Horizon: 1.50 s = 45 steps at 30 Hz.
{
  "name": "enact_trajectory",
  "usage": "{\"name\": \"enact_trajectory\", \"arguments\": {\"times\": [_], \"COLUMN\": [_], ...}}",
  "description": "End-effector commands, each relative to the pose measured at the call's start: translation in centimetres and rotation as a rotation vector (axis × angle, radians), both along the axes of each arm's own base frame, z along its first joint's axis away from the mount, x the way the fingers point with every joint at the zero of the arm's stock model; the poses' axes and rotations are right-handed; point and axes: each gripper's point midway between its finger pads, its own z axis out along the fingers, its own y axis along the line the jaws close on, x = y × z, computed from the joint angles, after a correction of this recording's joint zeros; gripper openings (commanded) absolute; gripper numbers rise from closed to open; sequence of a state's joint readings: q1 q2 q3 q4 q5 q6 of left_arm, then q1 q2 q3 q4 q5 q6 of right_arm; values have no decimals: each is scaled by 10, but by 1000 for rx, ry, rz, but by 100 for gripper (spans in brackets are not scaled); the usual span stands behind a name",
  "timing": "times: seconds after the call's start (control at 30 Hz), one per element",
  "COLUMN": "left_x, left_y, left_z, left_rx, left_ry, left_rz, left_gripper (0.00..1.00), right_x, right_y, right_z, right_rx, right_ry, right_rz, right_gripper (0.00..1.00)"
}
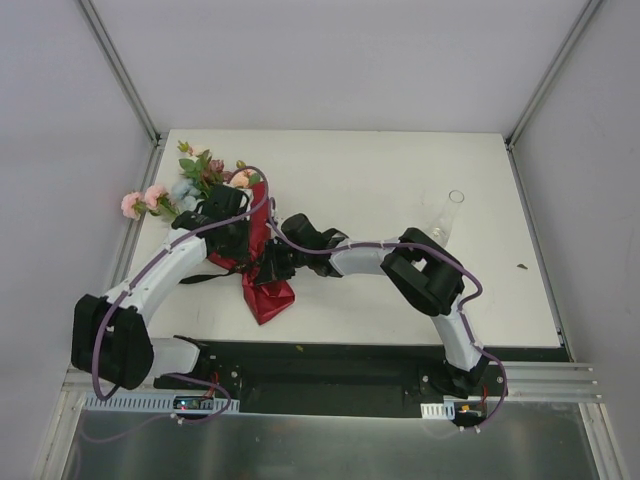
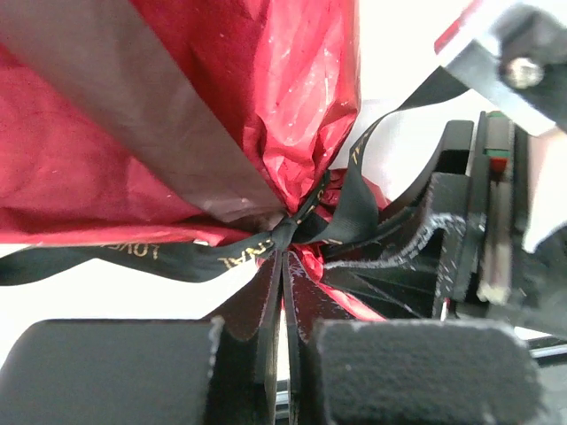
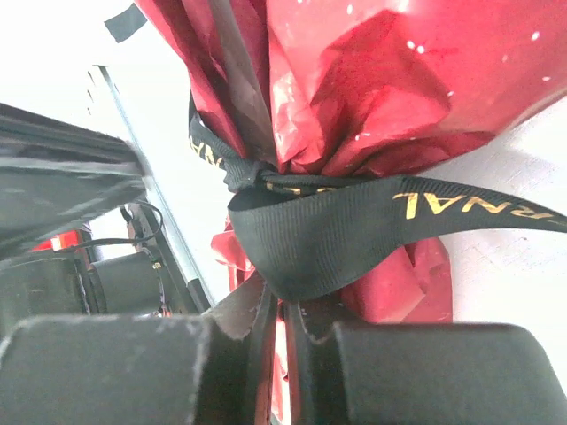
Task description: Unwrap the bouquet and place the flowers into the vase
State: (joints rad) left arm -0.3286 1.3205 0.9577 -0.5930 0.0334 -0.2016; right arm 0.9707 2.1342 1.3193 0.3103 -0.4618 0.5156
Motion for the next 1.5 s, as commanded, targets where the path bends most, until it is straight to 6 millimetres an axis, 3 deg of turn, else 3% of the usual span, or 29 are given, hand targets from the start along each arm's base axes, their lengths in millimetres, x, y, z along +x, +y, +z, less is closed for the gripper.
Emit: {"name": "enact_trajectory", "arguments": {"times": [0.0, 0.17, 0.2, 0.37, 0.47, 0.67, 0.9, 1.47], "left_x": [2, -6, -8, -10, -10, -12, -10, -8], "left_y": [6, 4, -1, -13, -10, -6, -4, 9], "left_z": [32, 30, 24, 8, 0, -10, -16, -33], "left_rx": [-7, -27, -40, -69, -42, -6, 15, 121], "left_ry": [-113, -104, -70, 24, 48, 75, 90, 116], "left_rz": [68, 41, 24, -19, -21, -25, -18, -15], "left_gripper": [0, 0, 9, 15, 14, 22, 16, 20], "right_x": [5, 4, 5, 4, 4, 4, 4, 5], "right_y": [-2, -3, -3, -2, -3, -3, -2, 0], "right_z": [23, 24, 24, 27, 25, 24, 21, 21], "right_rx": [36, 36, 36, 40, 34, 31, 29, 31], "right_ry": [-37, -36, -39, -40, -40, -38, -30, -24], "right_rz": [-2, 3, 3, 9, 10, 12, 12, 11], "right_gripper": [9, 9, 9, 9, 9, 9, 9, 9]}}
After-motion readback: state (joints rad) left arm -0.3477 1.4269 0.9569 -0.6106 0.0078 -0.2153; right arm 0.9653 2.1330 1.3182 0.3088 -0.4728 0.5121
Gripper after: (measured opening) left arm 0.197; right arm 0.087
